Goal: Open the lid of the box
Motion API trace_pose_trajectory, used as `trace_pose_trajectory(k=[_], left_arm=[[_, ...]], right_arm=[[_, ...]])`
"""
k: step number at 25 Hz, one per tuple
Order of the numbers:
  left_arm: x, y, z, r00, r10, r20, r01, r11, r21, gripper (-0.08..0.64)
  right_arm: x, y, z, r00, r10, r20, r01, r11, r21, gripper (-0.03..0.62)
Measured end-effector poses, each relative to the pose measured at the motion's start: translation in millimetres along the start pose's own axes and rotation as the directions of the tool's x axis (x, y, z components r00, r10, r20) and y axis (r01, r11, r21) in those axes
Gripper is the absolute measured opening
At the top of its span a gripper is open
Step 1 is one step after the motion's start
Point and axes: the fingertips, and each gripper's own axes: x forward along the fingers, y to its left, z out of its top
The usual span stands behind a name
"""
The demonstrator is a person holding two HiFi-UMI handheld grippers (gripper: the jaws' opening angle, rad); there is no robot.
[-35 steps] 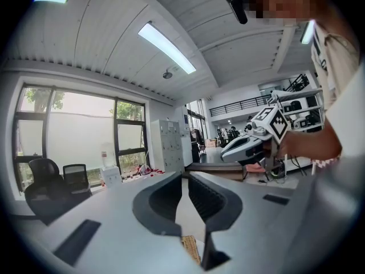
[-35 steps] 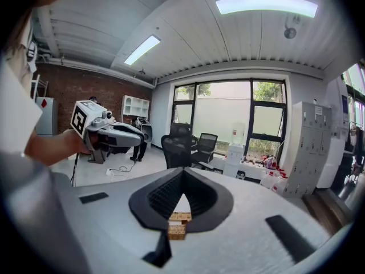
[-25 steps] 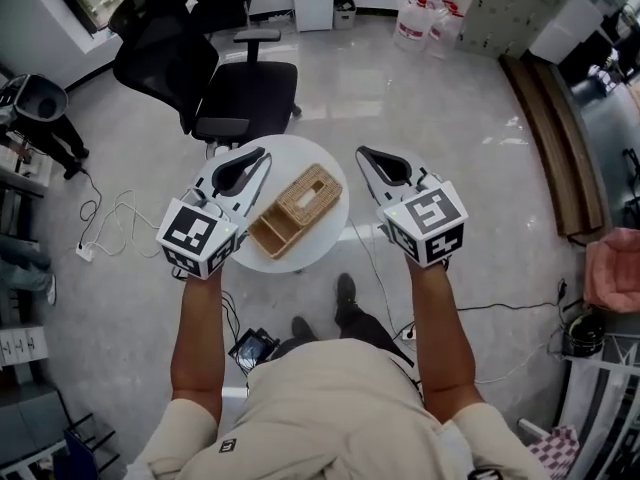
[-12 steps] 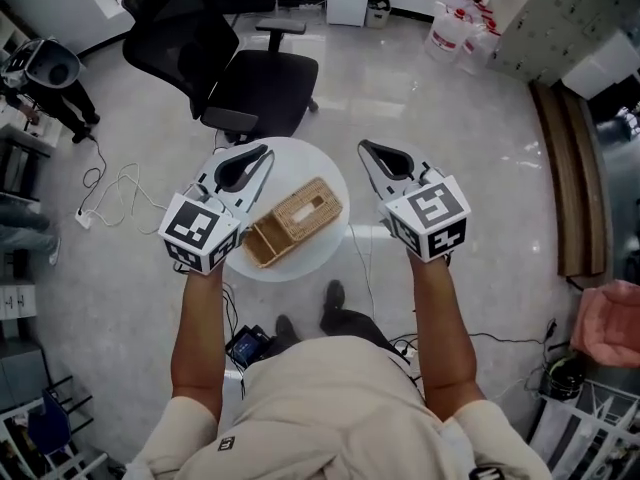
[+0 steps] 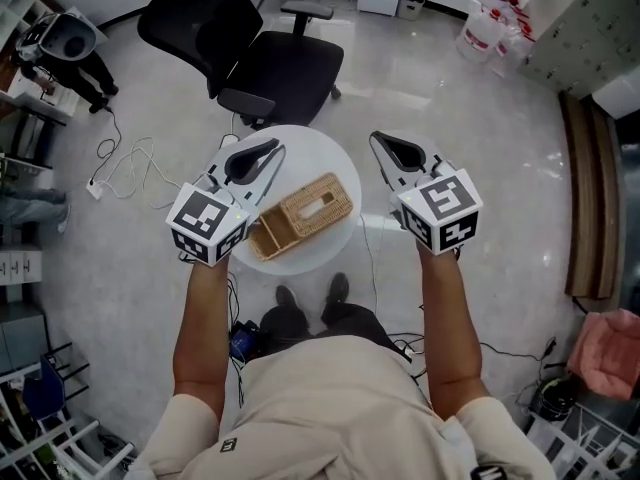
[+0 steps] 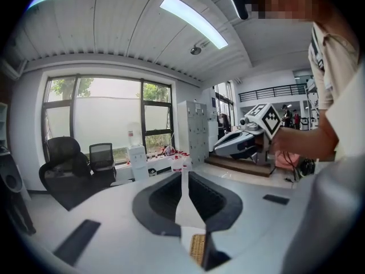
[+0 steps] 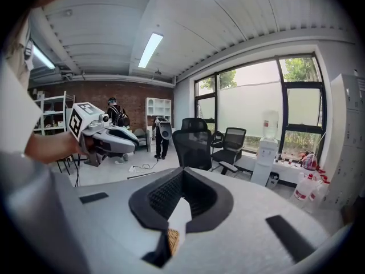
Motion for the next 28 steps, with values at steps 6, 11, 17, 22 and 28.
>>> trace_pose_trajectory(k=[6,11,17,22,28], left_arm=[[4,21,-32,0.999,-0.017,-0.027,0.015,0.999,-0.049,0.038],[13,30,-61,0.997,-0.057,-0.056,0.053,0.995,-0.081,0.038],[23,36,-94,0.991,-0.103,-0.080,0.093,0.988,-0.124,0.038],[33,37,-126,0.984,-0.141,-0.106,0.123,0.978,-0.166,0.038],[45,34,-167,0.972,-0.178,-0.153,0.144,0.967,-0.209,0.038]], right_arm=[[27,-2,-15,0.999,-0.004,-0.034,0.005,1.000,0.022,-0.007],[43,0,-30,0.998,-0.014,-0.062,0.017,0.999,0.045,-0.008],[64,3,-50,0.996,-0.015,-0.092,0.021,0.997,0.068,-0.006],[79,4,-74,0.992,-0.012,-0.123,0.023,0.996,0.088,-0.006],[90,6,-102,0.988,-0.008,-0.155,0.026,0.993,0.114,-0.006]])
